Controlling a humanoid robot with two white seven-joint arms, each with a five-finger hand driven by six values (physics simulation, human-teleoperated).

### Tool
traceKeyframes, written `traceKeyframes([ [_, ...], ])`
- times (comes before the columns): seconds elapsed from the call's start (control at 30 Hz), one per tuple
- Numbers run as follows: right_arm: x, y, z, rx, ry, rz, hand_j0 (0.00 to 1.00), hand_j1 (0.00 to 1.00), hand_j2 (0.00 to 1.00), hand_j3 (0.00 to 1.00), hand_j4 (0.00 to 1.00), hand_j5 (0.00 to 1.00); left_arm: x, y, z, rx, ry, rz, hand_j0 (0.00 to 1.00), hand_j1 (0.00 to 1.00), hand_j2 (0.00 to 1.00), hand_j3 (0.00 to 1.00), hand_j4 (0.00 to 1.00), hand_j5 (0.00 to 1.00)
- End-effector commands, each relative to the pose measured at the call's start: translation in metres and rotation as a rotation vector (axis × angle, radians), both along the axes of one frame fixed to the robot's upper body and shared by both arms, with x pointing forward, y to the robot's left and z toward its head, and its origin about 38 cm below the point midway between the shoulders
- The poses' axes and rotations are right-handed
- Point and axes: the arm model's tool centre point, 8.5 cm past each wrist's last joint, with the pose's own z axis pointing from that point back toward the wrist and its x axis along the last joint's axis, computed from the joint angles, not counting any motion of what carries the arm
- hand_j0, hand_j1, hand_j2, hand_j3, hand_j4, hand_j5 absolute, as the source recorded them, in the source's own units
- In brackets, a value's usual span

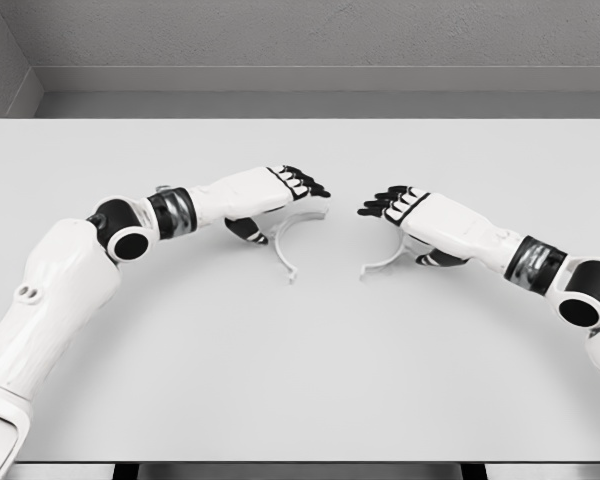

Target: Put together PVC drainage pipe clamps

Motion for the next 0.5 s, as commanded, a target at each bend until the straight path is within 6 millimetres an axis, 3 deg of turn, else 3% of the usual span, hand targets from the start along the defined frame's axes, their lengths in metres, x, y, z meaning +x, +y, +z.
traceKeyframes([
  [0.0,0.001,-0.003,0.001,0.004,0.001,-0.007,1.00,1.00,1.00,1.00,1.00,1.00,0.005,0.012,0.003,-0.004,0.000,0.029,1.00,1.00,1.00,1.00,1.00,1.00],
  [0.1,0.008,-0.022,0.002,-0.011,0.003,-0.054,1.00,1.00,1.00,1.00,1.00,1.00,0.010,0.037,0.008,0.026,-0.012,0.064,1.00,1.00,1.00,1.00,1.00,1.00],
  [0.2,0.022,-0.027,0.009,-0.005,-0.009,-0.081,1.00,1.00,1.00,1.00,1.00,1.00,0.015,0.059,0.013,0.053,-0.018,0.099,1.00,1.00,1.00,1.00,1.00,1.00],
  [0.47,0.042,-0.015,0.006,0.031,0.008,-0.101,1.00,1.00,1.00,1.00,1.00,1.00,0.024,0.096,0.021,0.058,-0.024,0.181,1.00,1.00,1.00,1.00,1.00,1.00],
])
